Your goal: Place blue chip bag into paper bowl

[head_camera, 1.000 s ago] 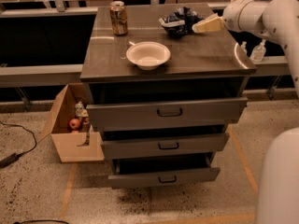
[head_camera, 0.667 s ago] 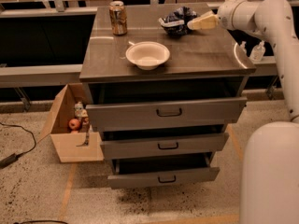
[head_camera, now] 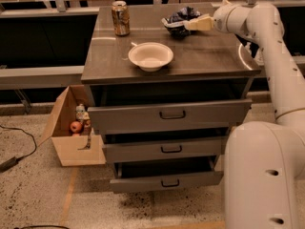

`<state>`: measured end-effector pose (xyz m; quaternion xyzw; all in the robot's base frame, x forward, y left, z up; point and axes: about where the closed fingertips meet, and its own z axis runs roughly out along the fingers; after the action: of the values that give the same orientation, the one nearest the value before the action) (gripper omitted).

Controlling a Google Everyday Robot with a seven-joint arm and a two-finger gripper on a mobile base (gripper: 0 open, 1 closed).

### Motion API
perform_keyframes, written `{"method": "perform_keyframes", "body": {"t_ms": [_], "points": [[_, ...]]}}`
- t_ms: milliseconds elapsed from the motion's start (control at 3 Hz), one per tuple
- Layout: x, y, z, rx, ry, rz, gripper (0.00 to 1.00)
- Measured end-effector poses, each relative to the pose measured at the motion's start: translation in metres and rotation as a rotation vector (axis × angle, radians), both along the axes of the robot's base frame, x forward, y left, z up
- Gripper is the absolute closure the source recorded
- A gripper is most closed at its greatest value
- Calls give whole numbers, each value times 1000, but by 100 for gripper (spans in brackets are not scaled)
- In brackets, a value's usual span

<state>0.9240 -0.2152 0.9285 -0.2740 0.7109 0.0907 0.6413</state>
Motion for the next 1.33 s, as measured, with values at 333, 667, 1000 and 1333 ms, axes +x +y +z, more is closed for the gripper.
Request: {"method": "perform_keyframes", "body": {"t_ms": [333, 667, 1000, 1333], "points": [[13, 9, -18, 32, 35, -7, 0], [22, 18, -31, 43, 60, -1, 0], [25, 24, -41, 45, 83, 9, 0], [25, 27, -49, 49, 98, 21, 15]]}}
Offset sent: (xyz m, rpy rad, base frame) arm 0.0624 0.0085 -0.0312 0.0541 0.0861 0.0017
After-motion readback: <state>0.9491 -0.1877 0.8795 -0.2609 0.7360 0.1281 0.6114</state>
